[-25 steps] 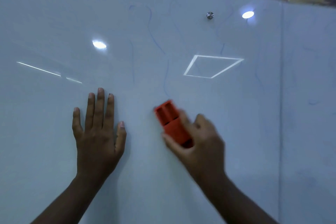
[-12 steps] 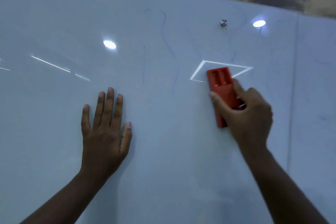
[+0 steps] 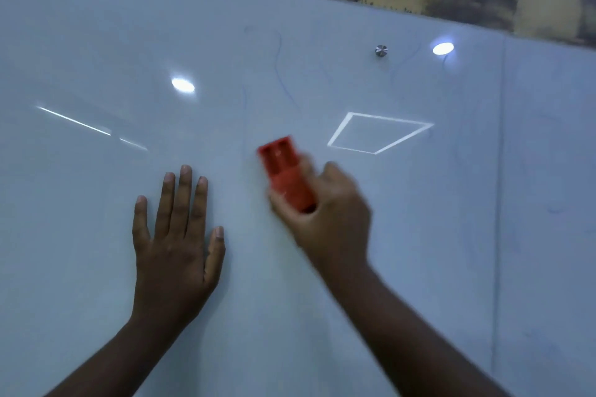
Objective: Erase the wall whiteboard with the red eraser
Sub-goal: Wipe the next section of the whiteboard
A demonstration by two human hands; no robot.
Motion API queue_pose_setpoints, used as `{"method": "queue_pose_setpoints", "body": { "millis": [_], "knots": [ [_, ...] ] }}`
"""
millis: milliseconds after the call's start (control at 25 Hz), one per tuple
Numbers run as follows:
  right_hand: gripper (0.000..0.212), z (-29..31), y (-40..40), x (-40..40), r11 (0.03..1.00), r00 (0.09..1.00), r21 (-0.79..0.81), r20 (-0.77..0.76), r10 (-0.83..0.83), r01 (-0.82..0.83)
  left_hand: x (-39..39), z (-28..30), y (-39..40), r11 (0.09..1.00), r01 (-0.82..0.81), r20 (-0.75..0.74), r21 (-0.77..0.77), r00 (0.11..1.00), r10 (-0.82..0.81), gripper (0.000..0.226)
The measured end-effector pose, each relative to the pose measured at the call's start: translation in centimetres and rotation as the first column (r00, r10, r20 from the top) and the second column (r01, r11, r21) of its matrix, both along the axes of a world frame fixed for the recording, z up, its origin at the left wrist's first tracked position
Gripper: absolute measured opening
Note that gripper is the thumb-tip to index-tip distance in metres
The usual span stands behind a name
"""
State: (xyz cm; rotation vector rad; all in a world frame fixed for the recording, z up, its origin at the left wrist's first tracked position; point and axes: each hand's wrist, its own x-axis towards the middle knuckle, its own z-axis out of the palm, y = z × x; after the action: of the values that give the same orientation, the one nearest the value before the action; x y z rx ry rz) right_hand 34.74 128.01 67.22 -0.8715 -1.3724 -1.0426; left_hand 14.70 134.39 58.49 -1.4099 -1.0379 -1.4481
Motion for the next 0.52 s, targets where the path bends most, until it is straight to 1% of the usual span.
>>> {"method": "queue_pose_setpoints", "body": {
  "millis": [40, 120, 280, 360, 440, 520],
  "knots": [
    [0.063, -1.4, 0.0, -1.8, 1.0, 0.996, -0.025, 0.089, -0.004, 0.006, -0.1, 0.1, -0.1, 1.0, -0.002, -0.003, 0.001, 1.0, 0.002, 0.069],
    [0.066, -2.8, 0.1, -3.5, 0.998, 0.982, -0.063, 0.186, -0.012, 0.024, -0.2, 0.1, -0.3, 1.0, -0.001, -0.018, -0.007, 1.0, 0.001, 0.071],
    [0.065, -1.2, -0.4, -2.0, 0.996, 0.967, -0.046, 0.247, -0.064, 0.078, -0.6, 0.0, -0.5, 1.0, 0.007, -0.017, 0.012, 1.0, -0.007, 0.07],
    [0.063, 0.7, -0.7, -0.5, 0.994, 0.972, -0.024, 0.212, -0.1, 0.107, -1.0, 0.9, -1.0, 0.998, 0.019, 0.007, 0.053, 1.0, -0.02, 0.067],
    [0.064, 3.2, -0.8, 1.3, 0.993, 0.988, 0.009, 0.101, -0.117, 0.117, -1.9, 3.2, -1.4, 0.996, 0.011, 0.036, 0.091, 0.999, -0.014, 0.062],
    [0.065, 5.9, -0.8, 3.8, 0.993, 0.993, 0.036, -0.038, -0.111, 0.112, -3.5, 6.8, -1.3, 0.993, -0.004, 0.092, 0.115, 0.996, -0.006, 0.061]
  ]
}}
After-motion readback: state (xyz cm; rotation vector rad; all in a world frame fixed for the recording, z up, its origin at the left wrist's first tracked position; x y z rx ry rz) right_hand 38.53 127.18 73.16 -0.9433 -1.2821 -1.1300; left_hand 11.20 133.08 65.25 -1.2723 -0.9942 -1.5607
